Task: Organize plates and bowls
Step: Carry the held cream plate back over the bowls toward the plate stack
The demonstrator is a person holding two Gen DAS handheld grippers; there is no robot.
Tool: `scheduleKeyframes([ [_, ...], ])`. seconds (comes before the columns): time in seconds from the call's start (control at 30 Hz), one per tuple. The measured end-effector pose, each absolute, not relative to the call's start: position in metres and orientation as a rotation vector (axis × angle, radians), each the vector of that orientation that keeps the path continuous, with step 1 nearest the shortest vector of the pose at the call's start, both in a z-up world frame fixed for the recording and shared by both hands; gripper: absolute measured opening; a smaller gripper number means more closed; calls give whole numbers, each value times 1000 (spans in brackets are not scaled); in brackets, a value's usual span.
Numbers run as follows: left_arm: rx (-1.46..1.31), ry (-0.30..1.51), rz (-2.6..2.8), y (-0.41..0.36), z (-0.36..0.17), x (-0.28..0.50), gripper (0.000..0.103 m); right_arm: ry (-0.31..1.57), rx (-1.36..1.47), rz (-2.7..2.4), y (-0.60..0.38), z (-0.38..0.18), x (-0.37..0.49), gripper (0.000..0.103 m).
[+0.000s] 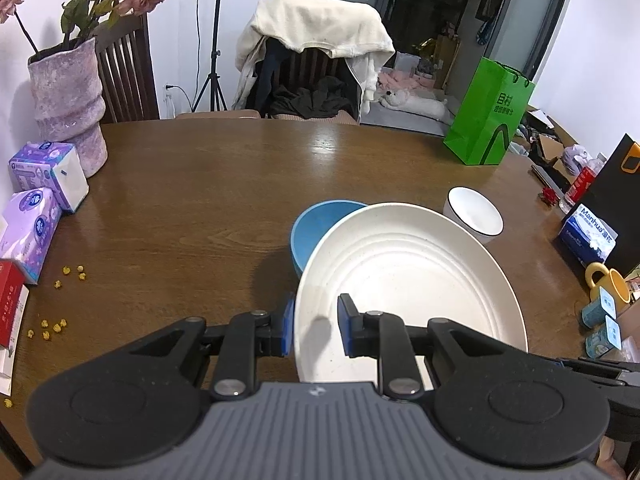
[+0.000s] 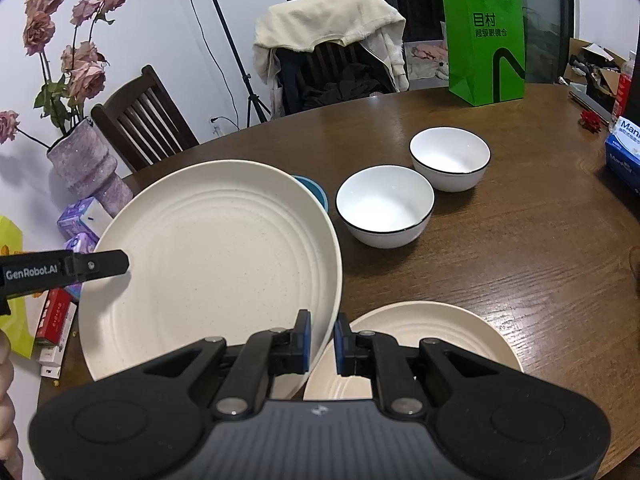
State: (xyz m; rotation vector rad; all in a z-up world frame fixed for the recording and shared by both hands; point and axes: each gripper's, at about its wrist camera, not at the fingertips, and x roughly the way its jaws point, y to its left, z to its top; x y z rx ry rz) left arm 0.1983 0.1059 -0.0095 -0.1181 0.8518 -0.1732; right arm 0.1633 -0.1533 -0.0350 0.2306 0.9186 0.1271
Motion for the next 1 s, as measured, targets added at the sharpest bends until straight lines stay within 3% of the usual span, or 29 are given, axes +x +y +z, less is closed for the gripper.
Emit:
scheduleKeyframes([
  [1.0,-80,909,-227,83,-39,198,23,968,267,88,-177,-65,141,12],
])
